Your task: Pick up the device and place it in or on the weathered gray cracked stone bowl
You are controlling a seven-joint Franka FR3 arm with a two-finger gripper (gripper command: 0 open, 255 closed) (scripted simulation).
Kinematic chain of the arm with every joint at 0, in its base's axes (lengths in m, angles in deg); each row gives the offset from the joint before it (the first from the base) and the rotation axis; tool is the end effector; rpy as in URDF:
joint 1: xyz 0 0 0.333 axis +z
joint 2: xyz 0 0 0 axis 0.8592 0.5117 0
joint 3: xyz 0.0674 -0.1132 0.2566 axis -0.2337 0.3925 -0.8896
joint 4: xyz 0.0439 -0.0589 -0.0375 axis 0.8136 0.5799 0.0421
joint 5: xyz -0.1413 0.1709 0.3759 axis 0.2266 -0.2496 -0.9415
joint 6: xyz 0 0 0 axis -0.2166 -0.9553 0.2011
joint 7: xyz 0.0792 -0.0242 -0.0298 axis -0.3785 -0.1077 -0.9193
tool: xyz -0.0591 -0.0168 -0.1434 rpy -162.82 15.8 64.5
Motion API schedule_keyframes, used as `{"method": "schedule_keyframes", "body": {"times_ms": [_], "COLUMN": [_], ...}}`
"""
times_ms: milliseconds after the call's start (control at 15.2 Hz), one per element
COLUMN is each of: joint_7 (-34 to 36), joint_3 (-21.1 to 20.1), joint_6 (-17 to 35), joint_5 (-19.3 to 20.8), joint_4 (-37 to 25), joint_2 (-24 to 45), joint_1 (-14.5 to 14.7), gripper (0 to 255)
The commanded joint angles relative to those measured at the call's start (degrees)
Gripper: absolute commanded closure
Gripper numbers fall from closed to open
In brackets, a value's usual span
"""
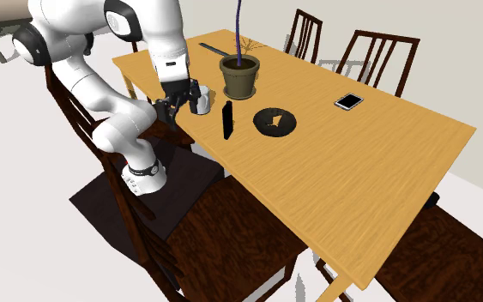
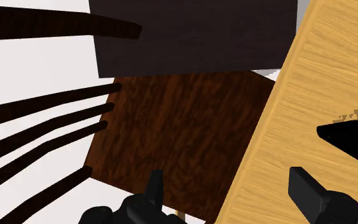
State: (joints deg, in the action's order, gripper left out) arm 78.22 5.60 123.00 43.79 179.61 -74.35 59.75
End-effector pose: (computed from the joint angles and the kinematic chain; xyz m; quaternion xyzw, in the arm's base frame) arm 0.3565 0.0011 0.5487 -0.9999 0.0084 -0.0084 0.0023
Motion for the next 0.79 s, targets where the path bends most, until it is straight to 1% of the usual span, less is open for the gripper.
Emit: {"method": "schedule_keyframes", "body": {"times_ms": [0, 396, 726], "joint_7": [0.00, 9.70, 17.57], "joint_3": [0.00, -7.59, -13.91], "joint_6": [0.00, 2.83, 5.82], "joint_5": [0.00, -6.00, -10.30], "joint_4": [0.00, 0.29, -1.41], "joint_2": [0.00, 2.95, 7.45], "joint_1": [0.00, 1.77, 2.88], "gripper": [0, 0, 0]}}
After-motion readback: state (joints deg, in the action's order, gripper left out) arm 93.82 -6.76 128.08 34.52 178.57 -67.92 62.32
